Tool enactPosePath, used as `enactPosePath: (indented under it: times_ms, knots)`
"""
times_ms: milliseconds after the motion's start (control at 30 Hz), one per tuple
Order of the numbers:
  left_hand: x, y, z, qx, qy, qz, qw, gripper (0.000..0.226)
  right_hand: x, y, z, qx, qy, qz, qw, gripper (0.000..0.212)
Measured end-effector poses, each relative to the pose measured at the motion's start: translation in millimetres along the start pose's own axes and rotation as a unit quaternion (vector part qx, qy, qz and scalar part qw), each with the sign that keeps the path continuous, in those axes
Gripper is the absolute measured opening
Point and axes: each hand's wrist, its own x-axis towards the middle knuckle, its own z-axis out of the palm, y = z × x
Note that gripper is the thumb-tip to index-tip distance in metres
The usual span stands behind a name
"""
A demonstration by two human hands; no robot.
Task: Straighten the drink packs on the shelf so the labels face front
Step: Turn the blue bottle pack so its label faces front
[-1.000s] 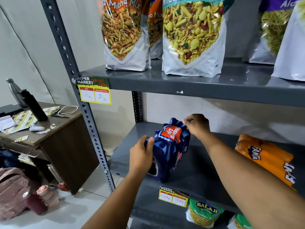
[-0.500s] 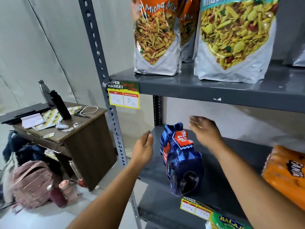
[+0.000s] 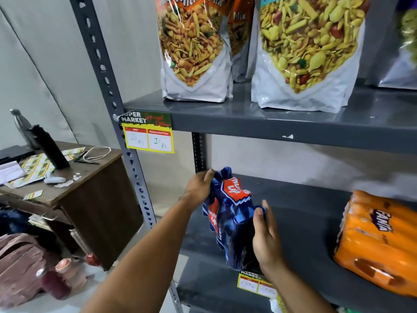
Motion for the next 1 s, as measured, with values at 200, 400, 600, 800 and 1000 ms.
enactPosePath:
  times_ms: [200, 400, 600, 800, 1000]
  knots:
    - [-42, -21, -30, 0.063, 0.076, 0.008, 0.995, 0.047, 48, 4, -10, 0.115, -0.091, 0.034, 0.989, 0.026]
    - [-79, -37, -53, 0.065, 0.088, 0.015, 0.994, 0.037, 70, 1, 7, 0.12, -0.138, 0.028, 0.983, 0.024]
    - [-90, -37, -65, 0.002, 0.095, -0.03, 0.995, 0.038, 63, -4, 21, 0.098, -0.163, 0.008, 0.982, 0.027]
    - [-90, -35, -63, -0.015, 0.117, -0.057, 0.991, 0.04, 60, -8, 21, 0.073, -0.18, 0.015, 0.981, 0.033]
    - [-89, -38, -61, 0.024, 0.16, -0.053, 0.985, 0.04, 61, -8, 20, 0.076, -0.192, 0.033, 0.978, 0.041]
